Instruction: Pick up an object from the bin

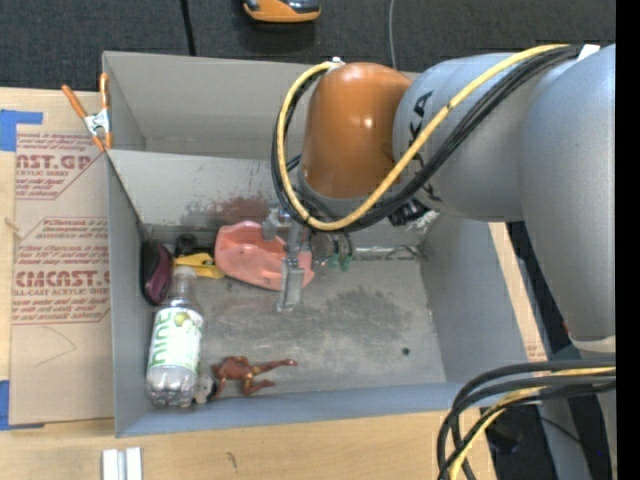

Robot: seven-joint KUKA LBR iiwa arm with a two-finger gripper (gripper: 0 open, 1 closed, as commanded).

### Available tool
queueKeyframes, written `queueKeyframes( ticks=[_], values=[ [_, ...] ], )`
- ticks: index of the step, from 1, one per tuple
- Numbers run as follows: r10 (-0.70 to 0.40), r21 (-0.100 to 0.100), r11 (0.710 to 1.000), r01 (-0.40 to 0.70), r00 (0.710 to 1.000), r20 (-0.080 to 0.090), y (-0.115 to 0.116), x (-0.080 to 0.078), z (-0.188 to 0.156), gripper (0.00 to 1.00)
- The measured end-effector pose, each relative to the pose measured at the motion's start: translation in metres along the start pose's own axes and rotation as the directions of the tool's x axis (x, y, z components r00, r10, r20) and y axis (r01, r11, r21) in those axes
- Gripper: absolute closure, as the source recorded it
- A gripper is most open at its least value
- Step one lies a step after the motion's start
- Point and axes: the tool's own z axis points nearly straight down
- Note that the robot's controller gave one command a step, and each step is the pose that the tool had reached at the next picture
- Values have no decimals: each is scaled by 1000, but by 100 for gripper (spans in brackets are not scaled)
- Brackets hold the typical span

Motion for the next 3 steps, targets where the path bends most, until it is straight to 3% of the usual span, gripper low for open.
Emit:
queueKeyframes(
  ticks=[1,2,3],
  values=[
    [0,0,1000,0,1000,0,0,0,0,0],
    [-116,3,993,116,993,0,4,2,0,0],
    [-244,1,970,244,970,3,1,8,21,0]
  ],
)
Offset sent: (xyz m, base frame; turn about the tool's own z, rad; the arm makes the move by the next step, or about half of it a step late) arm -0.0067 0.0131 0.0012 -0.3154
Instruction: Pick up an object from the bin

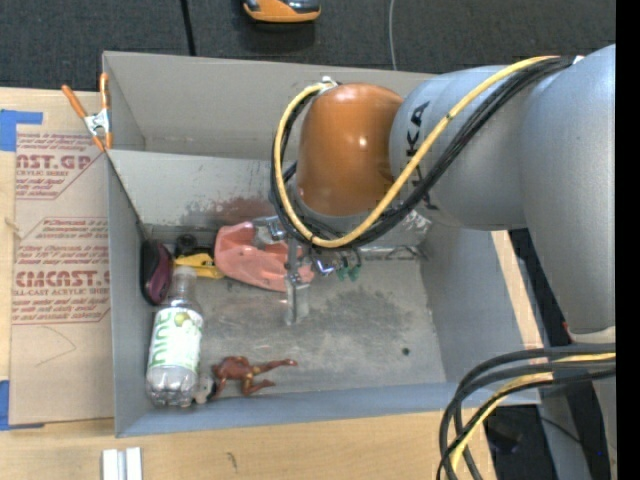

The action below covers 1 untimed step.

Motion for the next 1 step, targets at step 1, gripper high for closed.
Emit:
queueKeyframes(
  ticks=[1],
  values=[
    [225,-14,974,-225,971,84,-19,-22,38,100]
  ],
)
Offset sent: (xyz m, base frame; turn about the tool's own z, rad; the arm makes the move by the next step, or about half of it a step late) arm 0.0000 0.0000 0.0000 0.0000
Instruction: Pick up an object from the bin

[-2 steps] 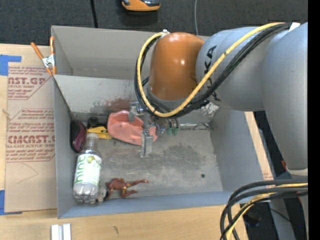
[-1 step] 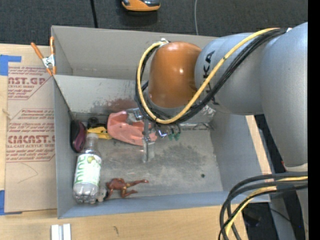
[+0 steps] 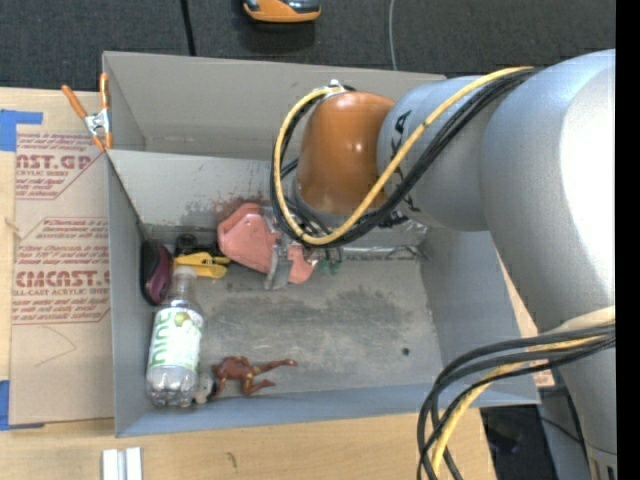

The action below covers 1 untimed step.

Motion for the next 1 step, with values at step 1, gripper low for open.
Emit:
queueKeyframes(
  ticks=[1],
  values=[
    [0,0,1000,0,1000,0,0,0,0,100]
  ],
)
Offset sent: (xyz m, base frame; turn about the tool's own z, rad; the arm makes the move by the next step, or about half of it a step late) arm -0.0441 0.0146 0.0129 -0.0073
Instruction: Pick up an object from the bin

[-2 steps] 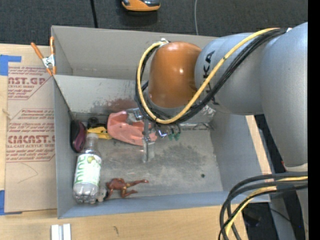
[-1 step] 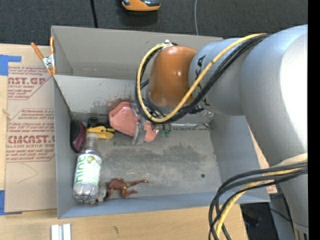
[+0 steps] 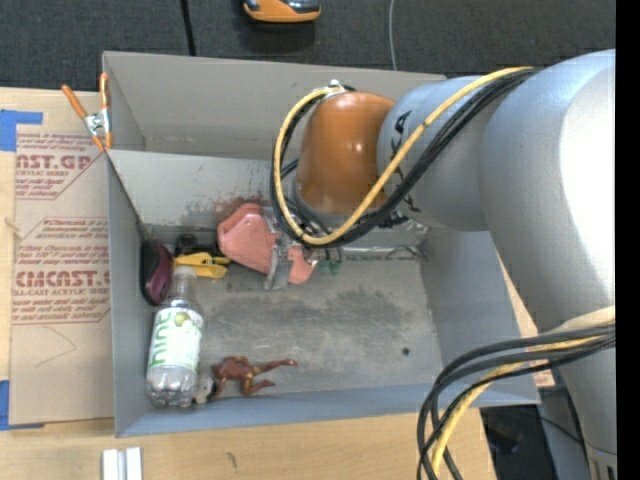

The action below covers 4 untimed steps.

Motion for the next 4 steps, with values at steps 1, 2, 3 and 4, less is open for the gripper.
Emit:
queueKeyframes(
  ticks=[1,2,3,4],
  values=[
    [0,2,1000,0,1000,-16,2,5,-5,100],
    [1,3,1000,-1,1000,-17,2,5,-5,100],
    [2,3,1000,-2,1000,-18,2,5,-5,100],
    [3,3,1000,-3,1000,-20,1,6,-4,100]
  ],
)
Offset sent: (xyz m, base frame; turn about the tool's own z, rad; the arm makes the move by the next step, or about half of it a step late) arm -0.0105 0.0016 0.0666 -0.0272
